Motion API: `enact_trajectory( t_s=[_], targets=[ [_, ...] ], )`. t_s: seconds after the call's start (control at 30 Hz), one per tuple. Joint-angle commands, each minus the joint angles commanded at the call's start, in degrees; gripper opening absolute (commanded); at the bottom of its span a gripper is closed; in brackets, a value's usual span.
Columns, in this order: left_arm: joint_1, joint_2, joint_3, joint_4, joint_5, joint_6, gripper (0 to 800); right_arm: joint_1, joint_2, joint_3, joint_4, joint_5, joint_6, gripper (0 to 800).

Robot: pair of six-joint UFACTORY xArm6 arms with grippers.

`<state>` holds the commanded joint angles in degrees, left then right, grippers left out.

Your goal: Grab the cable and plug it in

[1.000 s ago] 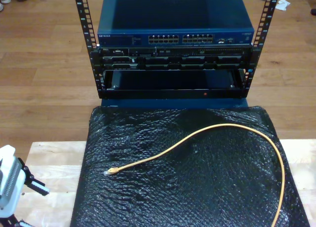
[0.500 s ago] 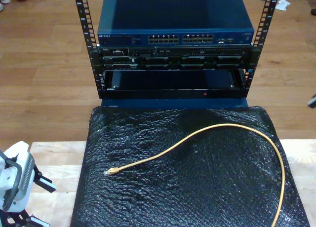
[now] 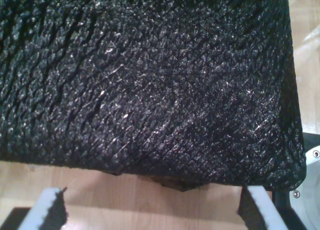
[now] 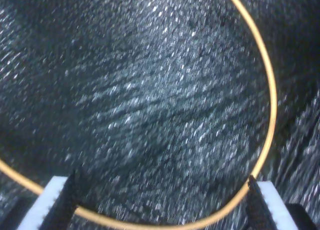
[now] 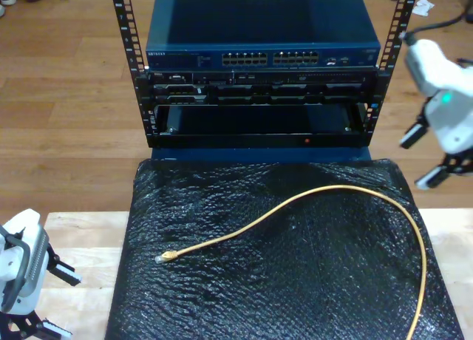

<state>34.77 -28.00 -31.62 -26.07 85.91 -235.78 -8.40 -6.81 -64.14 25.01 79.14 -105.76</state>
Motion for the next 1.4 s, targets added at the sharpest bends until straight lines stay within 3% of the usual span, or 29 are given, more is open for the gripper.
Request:
enact_trajectory(
  t_s=[0.63, 1.03, 1.4],
  targets=[
    [0.18, 0.0, 0.18, 0.0, 0.09, 0.0, 799, 10.37, 0.62, 0.09, 0.35, -1.32, 5.27, 783],
    [0.26, -0.09, 0.18, 0.0, 0.18, 0.09, 799, 12.13, 2.73, -1.41, 11.78, -1.49, 5.01, 776],
    [0.26, -0.26, 0.09, 0.0, 0.18, 0.09, 799, 12.22, 3.6, -1.41, 12.31, -1.85, 4.92, 777]
  ],
)
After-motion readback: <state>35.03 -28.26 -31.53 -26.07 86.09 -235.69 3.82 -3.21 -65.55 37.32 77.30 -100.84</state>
